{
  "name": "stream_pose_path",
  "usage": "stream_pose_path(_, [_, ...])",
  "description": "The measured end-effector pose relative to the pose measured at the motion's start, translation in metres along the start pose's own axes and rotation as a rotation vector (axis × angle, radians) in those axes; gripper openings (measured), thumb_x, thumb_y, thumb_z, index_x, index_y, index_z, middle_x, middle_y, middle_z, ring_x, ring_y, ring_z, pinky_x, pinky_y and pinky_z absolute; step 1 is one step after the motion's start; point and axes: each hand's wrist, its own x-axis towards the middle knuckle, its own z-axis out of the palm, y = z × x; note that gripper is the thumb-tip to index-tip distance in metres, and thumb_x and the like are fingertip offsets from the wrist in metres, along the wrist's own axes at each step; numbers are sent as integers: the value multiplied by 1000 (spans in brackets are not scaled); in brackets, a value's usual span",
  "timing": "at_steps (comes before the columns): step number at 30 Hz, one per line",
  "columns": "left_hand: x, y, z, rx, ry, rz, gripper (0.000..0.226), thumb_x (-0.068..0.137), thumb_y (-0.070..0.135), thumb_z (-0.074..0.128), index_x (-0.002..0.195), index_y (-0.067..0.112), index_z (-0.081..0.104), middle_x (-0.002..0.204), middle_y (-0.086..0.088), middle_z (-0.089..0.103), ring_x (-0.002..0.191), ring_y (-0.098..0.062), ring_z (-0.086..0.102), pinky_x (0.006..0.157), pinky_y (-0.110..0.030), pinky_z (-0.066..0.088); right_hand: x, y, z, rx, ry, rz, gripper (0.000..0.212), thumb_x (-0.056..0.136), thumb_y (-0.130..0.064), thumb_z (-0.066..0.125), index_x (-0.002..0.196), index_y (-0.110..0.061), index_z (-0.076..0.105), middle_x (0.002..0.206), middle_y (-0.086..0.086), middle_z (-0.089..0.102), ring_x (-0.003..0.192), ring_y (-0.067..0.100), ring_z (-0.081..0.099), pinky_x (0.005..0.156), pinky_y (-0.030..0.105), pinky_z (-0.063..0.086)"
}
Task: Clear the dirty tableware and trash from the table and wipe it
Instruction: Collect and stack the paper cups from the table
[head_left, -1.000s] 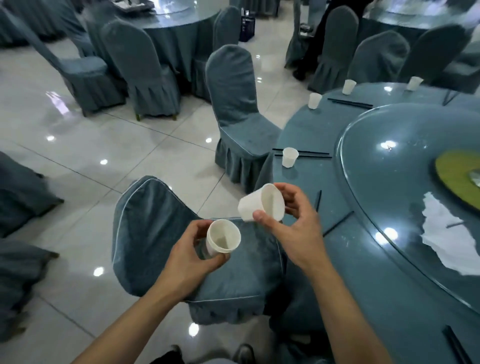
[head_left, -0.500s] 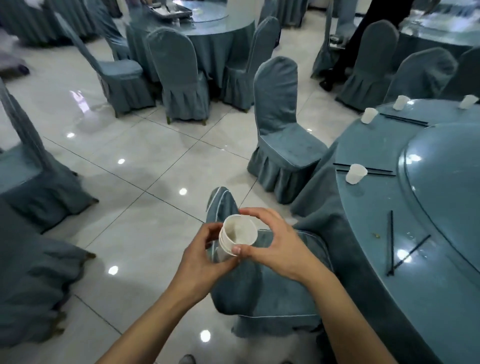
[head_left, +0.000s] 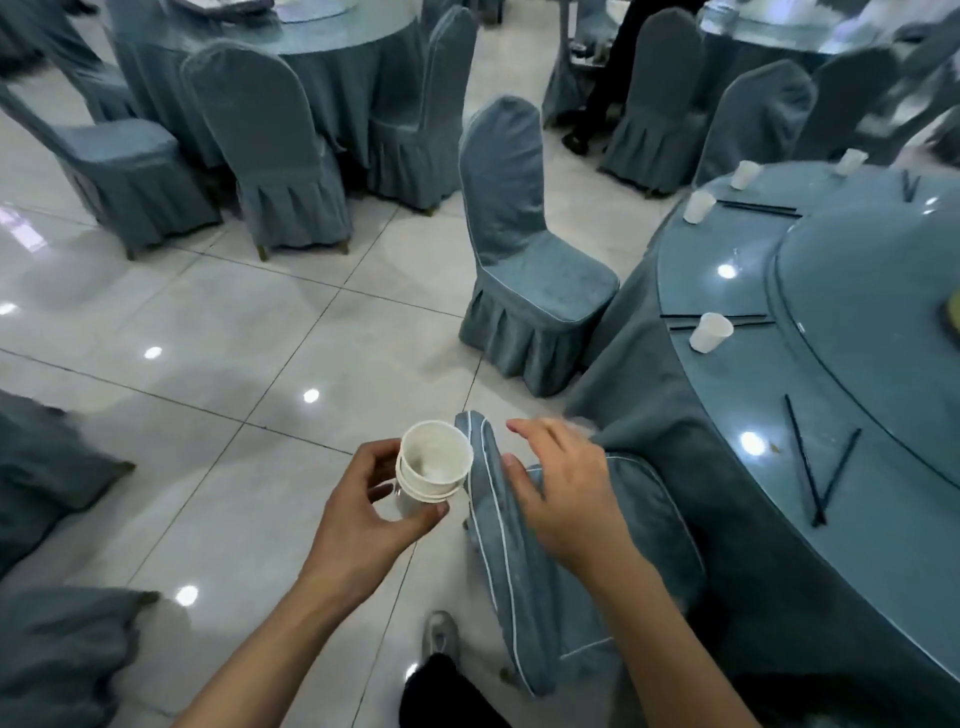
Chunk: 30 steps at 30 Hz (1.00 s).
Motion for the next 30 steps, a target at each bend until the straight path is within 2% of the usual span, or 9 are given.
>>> stream_pose_path(2, [29, -1, -9, 11, -21, -2, 62, 70, 19, 92, 119, 37, 59, 117, 20, 68, 111, -5, 65, 100, -33, 52, 19, 7, 14, -104, 38, 37, 40, 96, -47, 45, 130, -29, 56, 123, -7, 58, 110, 19, 55, 93, 38, 42])
stream_pose_path(9, [150, 17, -21, 95, -157, 39, 63, 70, 23, 92, 122, 33, 59, 118, 17, 69, 110, -7, 66, 96, -31, 53, 102, 34, 48, -174, 50, 239, 50, 94, -54, 35, 136, -31, 51, 136, -5, 53, 125, 23, 49, 106, 45, 39])
stream_pose_path(15, [235, 40, -1, 119, -256, 106, 62, 70, 27, 93, 120, 38, 57, 118, 20, 68, 111, -4, 65, 93, -26, 51, 169, 55, 46, -207, 97, 340, 46, 93, -49, 42, 133, -28, 53, 134, -1, 56, 121, 25, 52, 103, 45, 39])
stream_pose_path(19, [290, 46, 24, 116, -345, 115, 60, 71, 22, 92, 118, 36, 59, 115, 21, 69, 110, -2, 65, 95, -28, 53, 202, 79, 36, -266, 96, 425, 49, 94, -52, 35, 135, -29, 50, 137, -4, 52, 124, 22, 50, 106, 43, 36])
stream_pose_path(24, [371, 60, 62, 124, -499, 153, 59, 70, 21, 92, 117, 36, 59, 113, 24, 69, 107, -1, 65, 92, -25, 53, 242, 115, 33, -284, 169, 583, 45, 97, -45, 50, 138, -28, 50, 136, -3, 53, 124, 22, 50, 108, 42, 33])
stream_pose_path(28, [446, 71, 82, 153, -652, 222, 59, 71, 25, 92, 118, 38, 58, 116, 24, 68, 108, 0, 64, 91, -23, 50, 284, 139, 38, -318, 229, 723, 42, 94, -40, 56, 133, -25, 56, 128, 0, 57, 115, 26, 56, 100, 43, 37])
stream_pose_path(30, [482, 77, 88, 172, -731, 265, 60, 71, 26, 92, 119, 38, 57, 116, 23, 67, 108, -1, 64, 90, -22, 51, 304, 147, 38, -317, 251, 826, 41, 93, -40, 57, 132, -27, 56, 129, -1, 57, 116, 25, 55, 101, 42, 36])
